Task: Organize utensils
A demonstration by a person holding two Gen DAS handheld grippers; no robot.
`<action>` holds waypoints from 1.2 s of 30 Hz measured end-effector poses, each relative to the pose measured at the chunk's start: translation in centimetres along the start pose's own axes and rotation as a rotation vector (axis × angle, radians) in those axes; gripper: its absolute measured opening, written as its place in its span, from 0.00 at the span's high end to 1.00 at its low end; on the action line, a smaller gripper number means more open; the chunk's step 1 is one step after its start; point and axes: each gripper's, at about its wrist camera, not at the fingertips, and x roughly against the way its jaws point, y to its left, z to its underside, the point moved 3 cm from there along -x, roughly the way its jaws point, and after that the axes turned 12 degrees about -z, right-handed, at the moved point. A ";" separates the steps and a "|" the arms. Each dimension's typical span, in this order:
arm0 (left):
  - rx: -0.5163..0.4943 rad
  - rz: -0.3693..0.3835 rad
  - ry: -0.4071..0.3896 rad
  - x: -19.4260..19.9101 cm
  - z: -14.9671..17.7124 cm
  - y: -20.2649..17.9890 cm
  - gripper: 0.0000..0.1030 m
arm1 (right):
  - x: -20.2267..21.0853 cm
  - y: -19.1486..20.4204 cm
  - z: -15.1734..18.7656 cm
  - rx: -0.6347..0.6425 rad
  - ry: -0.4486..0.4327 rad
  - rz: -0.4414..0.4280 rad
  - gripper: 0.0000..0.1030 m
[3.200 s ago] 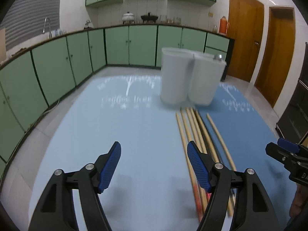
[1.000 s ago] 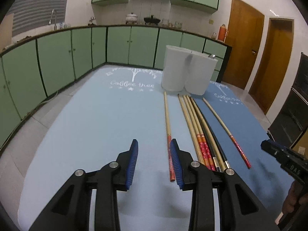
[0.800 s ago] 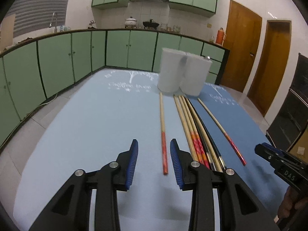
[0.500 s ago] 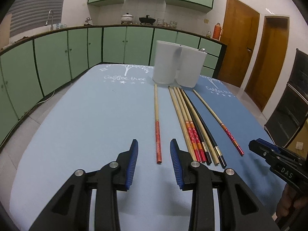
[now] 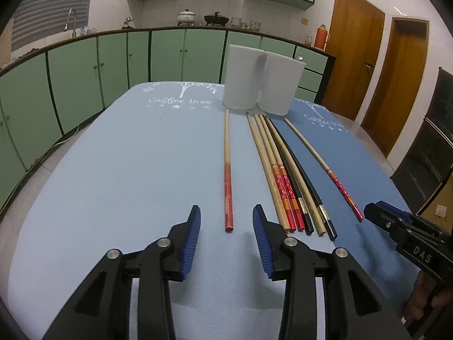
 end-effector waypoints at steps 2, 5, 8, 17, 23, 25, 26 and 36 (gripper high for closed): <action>-0.004 -0.002 0.009 -0.1 0.1 0.0 0.63 | -0.2 0.2 0.1 0.007 0.008 -0.003 0.66; -0.005 -0.005 0.020 -0.3 0.2 0.0 0.63 | -0.6 0.4 0.3 0.026 0.029 0.001 0.66; -0.005 -0.006 0.034 -0.6 0.3 0.0 0.63 | -0.8 0.2 0.4 0.022 0.038 0.001 0.69; -0.008 -0.007 0.061 -1.4 0.3 -0.4 0.64 | -1.5 0.6 0.4 0.052 0.058 0.011 0.85; -0.005 -0.020 0.065 -1.8 0.2 -0.5 0.80 | -1.9 0.7 0.4 0.067 0.066 0.028 0.92; -0.004 -0.021 0.067 -1.9 0.2 -0.5 0.91 | -1.9 0.7 0.4 0.066 0.068 0.028 0.94; -0.008 -0.019 0.069 -2.0 0.1 -0.7 0.93 | -1.9 0.7 0.3 0.066 0.069 0.028 0.94; -0.057 -0.017 0.028 -0.2 -1.5 -1.4 0.94 | 0.2 1.5 -1.6 0.103 0.020 0.023 0.95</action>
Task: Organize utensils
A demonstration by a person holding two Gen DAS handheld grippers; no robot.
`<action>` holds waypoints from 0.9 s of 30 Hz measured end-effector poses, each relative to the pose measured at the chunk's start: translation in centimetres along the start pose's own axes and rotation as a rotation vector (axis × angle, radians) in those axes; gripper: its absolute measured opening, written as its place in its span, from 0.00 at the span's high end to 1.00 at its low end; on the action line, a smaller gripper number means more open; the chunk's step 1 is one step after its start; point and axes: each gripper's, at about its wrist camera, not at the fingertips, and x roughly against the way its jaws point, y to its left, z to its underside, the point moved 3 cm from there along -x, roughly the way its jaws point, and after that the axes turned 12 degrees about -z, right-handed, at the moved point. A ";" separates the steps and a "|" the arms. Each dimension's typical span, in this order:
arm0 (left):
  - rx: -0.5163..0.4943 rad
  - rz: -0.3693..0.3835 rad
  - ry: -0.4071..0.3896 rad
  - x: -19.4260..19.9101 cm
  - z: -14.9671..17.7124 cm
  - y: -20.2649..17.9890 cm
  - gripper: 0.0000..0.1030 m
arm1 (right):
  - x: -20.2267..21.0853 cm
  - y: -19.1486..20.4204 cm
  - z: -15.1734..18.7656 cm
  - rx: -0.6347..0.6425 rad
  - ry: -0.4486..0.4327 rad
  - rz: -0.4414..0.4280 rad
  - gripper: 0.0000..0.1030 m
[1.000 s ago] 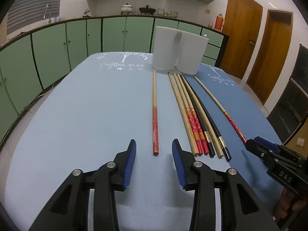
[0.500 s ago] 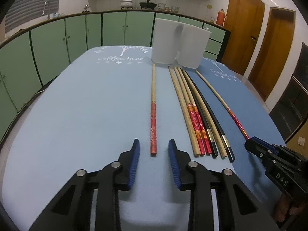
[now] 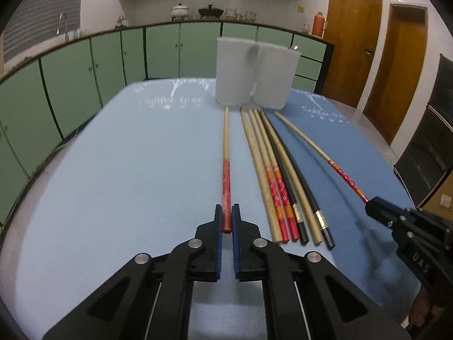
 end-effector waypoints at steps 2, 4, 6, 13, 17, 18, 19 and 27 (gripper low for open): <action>-0.006 -0.006 -0.022 1.1 -0.8 0.2 0.94 | 0.9 0.0 -0.8 0.007 -0.024 -0.001 0.95; -0.005 -0.010 -0.047 2.1 -1.5 0.4 0.94 | 2.0 -0.1 -1.8 0.011 -0.056 -0.001 0.95; 0.000 -0.011 -0.079 3.3 -2.5 0.8 0.94 | 3.0 -0.2 -2.8 0.010 -0.085 -0.003 0.95; 0.010 -0.008 -0.189 7.0 -6.6 1.8 0.94 | 6.5 -0.5 -7.3 0.020 -0.181 -0.018 0.95; 0.033 0.018 -0.230 8.4 -9.1 2.3 0.94 | 7.7 -0.8 -10.4 0.015 -0.208 -0.055 0.95; 0.035 0.024 -0.239 8.6 -9.8 2.4 0.94 | 7.8 -0.9 -11.0 0.010 -0.210 -0.066 0.95; 0.035 0.030 -0.245 8.7 -10.4 2.4 0.94 | 7.9 -1.0 -11.8 0.003 -0.210 -0.080 0.95; 0.017 0.061 -0.263 8.0 -15.0 2.2 0.95 | 7.2 -0.9 -17.6 0.029 -0.162 -0.119 0.95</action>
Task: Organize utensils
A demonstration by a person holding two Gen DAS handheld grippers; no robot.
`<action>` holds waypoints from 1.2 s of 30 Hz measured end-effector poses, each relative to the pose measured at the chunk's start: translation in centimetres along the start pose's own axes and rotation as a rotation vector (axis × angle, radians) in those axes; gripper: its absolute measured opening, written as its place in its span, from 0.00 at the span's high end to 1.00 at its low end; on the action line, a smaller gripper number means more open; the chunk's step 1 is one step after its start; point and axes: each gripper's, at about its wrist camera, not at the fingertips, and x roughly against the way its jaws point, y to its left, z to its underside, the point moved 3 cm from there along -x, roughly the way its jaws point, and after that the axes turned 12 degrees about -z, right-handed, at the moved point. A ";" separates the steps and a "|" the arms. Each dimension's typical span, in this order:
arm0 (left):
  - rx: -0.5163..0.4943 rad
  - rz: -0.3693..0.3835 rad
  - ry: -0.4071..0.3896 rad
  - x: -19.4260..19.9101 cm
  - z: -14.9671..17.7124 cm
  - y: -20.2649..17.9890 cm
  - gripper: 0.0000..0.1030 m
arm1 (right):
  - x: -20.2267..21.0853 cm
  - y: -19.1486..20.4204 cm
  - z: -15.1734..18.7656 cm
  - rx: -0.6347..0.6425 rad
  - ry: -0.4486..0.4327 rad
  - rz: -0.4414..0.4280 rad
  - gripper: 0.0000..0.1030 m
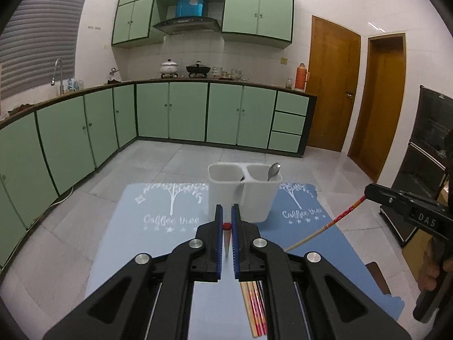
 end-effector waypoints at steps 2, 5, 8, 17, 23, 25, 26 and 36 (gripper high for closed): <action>0.005 0.008 0.001 -0.2 -0.5 0.1 0.95 | -0.2 0.0 -0.6 0.005 0.010 -0.009 0.95; 0.002 0.010 -0.009 -0.3 -1.4 0.1 0.95 | -0.3 -0.1 -1.7 0.012 0.019 -0.017 0.95; -0.008 0.007 -0.029 -0.1 -2.4 0.2 0.95 | 0.0 -0.2 -2.8 0.015 0.013 -0.036 0.95; -0.023 0.017 -0.097 0.8 -5.8 0.2 0.95 | 1.5 0.0 -7.1 0.052 -0.042 -0.065 0.95; -0.020 0.021 -0.192 1.9 -9.9 0.0 0.95 | 2.9 0.2 -10.9 0.089 -0.104 -0.065 0.95; -0.020 0.020 -0.236 2.2 -11.8 -0.4 0.95 | 3.2 0.3 -12.2 0.107 -0.126 -0.056 0.95; -0.019 0.021 -0.254 2.2 -12.7 -0.6 0.95 | 3.2 0.3 -13.0 0.115 -0.137 -0.050 0.95; -0.016 0.023 -0.289 -2.8 -16.3 -3.3 0.95 | -1.5 -2.1 -15.6 0.125 -0.124 0.010 0.95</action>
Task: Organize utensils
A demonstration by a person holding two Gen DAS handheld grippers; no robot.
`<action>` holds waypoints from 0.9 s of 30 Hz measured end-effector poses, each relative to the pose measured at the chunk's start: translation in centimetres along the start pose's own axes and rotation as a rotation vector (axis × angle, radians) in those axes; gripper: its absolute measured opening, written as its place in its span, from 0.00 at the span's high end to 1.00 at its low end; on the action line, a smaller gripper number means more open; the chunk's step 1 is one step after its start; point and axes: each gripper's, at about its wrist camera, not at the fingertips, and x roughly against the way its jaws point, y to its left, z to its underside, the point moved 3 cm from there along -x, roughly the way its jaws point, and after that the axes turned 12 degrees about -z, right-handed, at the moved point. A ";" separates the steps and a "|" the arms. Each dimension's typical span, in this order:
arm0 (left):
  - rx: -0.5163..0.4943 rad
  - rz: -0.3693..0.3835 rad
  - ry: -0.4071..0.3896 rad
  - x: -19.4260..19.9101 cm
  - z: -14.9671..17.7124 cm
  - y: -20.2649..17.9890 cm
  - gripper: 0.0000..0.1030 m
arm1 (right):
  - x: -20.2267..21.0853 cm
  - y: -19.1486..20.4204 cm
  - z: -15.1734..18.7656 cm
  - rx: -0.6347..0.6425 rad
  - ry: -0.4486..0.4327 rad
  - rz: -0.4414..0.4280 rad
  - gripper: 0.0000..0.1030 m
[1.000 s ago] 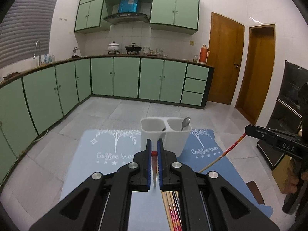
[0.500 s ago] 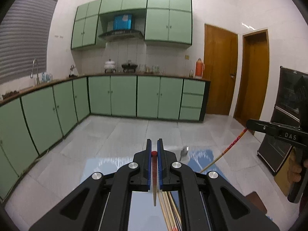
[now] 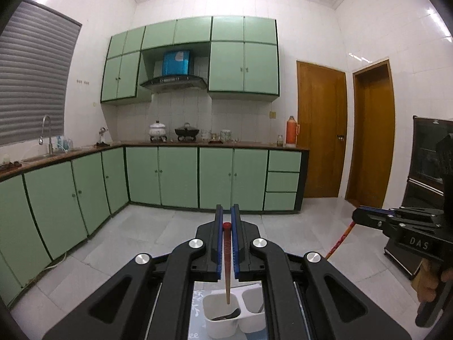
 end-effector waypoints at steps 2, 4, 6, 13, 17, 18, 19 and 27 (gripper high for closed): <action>-0.011 -0.007 0.012 -1.3 0.7 -0.4 0.95 | -1.4 -0.6 0.3 -0.007 0.008 0.005 0.95; -0.025 -0.015 0.035 -2.9 1.8 -0.8 0.95 | -3.1 -1.3 0.9 -0.018 0.023 0.005 0.95; -0.027 -0.015 0.063 -4.3 2.7 -1.0 0.95 | -4.4 -1.8 1.5 -0.038 0.042 -0.008 0.95; -0.017 -0.024 0.159 -7.8 5.9 -0.5 0.94 | -8.4 -2.7 4.4 -0.086 0.125 -0.044 0.95; -0.012 -0.025 0.193 -8.2 6.9 0.1 0.89 | -9.1 -2.6 5.6 -0.088 0.160 -0.039 0.87; -0.011 -0.026 0.193 -8.1 7.0 0.3 0.84 | -8.9 -2.6 5.8 -0.089 0.153 -0.036 0.86; -0.009 -0.027 0.190 -7.9 7.1 0.5 0.77 | -8.4 -2.6 5.8 -0.091 0.142 -0.031 0.83; 0.018 -0.057 0.136 -3.4 7.2 1.7 0.49 | -2.5 -1.5 7.5 -0.082 0.021 0.027 0.43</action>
